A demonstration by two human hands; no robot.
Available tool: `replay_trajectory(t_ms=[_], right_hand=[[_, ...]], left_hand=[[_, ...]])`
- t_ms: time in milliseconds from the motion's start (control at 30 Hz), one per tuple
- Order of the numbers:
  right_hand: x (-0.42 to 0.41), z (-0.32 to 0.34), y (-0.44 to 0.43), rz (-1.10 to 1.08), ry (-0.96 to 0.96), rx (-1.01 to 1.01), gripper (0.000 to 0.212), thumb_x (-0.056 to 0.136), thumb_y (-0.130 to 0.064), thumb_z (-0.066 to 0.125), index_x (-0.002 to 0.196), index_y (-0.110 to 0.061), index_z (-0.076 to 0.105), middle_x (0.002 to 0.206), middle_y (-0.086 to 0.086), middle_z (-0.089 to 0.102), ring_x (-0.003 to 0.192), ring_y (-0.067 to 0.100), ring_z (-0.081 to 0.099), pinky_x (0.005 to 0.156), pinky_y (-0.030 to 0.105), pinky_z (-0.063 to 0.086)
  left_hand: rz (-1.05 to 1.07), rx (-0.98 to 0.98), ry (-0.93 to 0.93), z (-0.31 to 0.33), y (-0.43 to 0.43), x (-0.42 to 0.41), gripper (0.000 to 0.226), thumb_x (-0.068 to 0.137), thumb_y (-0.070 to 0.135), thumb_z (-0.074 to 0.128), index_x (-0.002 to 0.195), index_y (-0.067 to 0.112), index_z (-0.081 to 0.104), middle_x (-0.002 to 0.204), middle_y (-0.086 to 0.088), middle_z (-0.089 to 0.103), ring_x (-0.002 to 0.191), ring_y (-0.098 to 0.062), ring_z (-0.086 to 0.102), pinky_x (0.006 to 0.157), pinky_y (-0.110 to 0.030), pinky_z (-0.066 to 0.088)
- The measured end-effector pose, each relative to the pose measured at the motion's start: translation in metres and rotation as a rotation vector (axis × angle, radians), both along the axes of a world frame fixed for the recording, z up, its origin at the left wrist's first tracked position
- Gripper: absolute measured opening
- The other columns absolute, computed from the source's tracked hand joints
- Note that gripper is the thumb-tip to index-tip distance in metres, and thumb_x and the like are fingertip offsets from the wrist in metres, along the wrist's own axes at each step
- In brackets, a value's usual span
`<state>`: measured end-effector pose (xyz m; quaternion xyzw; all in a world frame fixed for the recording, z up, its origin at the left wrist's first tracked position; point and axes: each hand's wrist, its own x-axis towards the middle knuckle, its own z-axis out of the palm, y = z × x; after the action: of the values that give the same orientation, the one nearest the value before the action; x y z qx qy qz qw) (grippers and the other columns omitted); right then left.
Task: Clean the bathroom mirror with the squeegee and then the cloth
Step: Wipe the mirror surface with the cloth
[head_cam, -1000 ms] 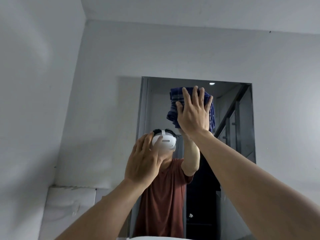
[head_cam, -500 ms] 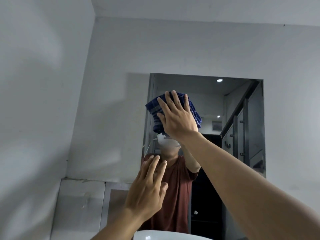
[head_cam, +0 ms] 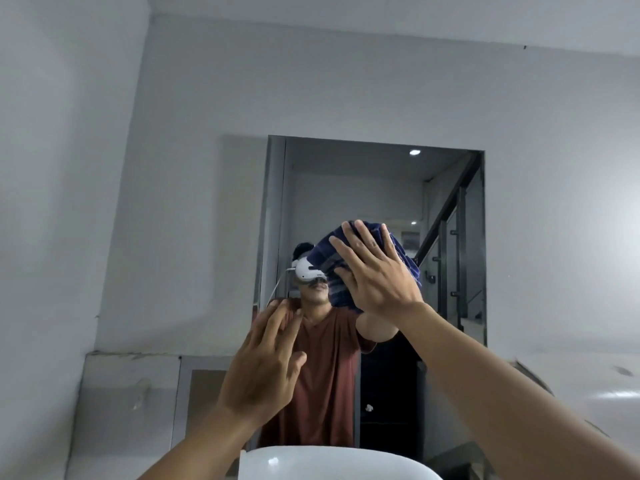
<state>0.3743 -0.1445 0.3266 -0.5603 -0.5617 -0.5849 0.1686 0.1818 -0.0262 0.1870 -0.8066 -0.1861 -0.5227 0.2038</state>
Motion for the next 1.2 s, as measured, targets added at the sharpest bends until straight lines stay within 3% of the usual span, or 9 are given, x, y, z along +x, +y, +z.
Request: replay_trajectory(t_ms=[233, 433, 767, 1000, 1200], right_hand=[[0.049, 0.011, -0.033, -0.035, 0.203, 0.195, 0.057, 0.104, -0.041, 0.032, 0.157, -0.019, 0.03, 0.166, 0.01, 0.022, 0.155, 0.027, 0.011, 0.125, 0.053, 0.004], [0.074, 0.01, -0.051, -0.04, 0.432, 0.364, 0.058, 0.105, -0.045, 0.025, 0.157, -0.021, 0.029, 0.166, 0.011, 0.021, 0.155, 0.027, 0.01, 0.126, 0.051, 0.002], [0.067, -0.044, -0.043, -0.029, 0.677, 0.517, 0.065, 0.102, -0.049, 0.018, 0.154, -0.012, 0.031, 0.167, 0.012, 0.019, 0.156, 0.025, 0.006, 0.125, 0.053, 0.0], [0.036, -0.064, -0.02, -0.047, 0.563, 0.44, 0.058, 0.105, -0.043, 0.028, 0.155, -0.013, 0.029, 0.166, 0.017, 0.019, 0.155, 0.031, 0.008, 0.123, 0.059, 0.004], [-0.008, -0.06, 0.009, -0.007, 0.42, 0.312, 0.058, 0.106, -0.042, 0.036, 0.156, -0.013, 0.031, 0.165, 0.017, 0.021, 0.155, 0.032, 0.007, 0.123, 0.06, 0.001]], left_hand=[[0.032, 0.017, 0.023, -0.003, 0.007, 0.003, 0.067, 0.098, 0.042, 0.049, 0.155, 0.01, 0.032, 0.16, -0.014, 0.031, 0.152, -0.028, 0.021, 0.114, -0.043, 0.042], [0.05, 0.04, 0.033, -0.001, 0.006, 0.0, 0.064, 0.1, 0.043, 0.049, 0.152, 0.009, 0.038, 0.157, -0.017, 0.035, 0.15, -0.03, 0.026, 0.113, -0.044, 0.043], [0.097, 0.029, 0.038, -0.003, 0.003, 0.001, 0.066, 0.098, 0.042, 0.043, 0.153, 0.007, 0.035, 0.157, -0.02, 0.032, 0.148, -0.035, 0.028, 0.112, -0.047, 0.043], [0.079, -0.025, 0.092, -0.055, -0.003, -0.009, 0.068, 0.101, 0.045, 0.044, 0.156, 0.01, 0.027, 0.163, -0.017, 0.022, 0.153, -0.03, 0.015, 0.119, -0.048, 0.034], [0.036, 0.032, 0.211, -0.094, 0.006, -0.019, 0.075, 0.09, 0.033, 0.052, 0.157, 0.009, 0.027, 0.164, -0.016, 0.021, 0.154, -0.031, 0.011, 0.11, -0.045, 0.044]])
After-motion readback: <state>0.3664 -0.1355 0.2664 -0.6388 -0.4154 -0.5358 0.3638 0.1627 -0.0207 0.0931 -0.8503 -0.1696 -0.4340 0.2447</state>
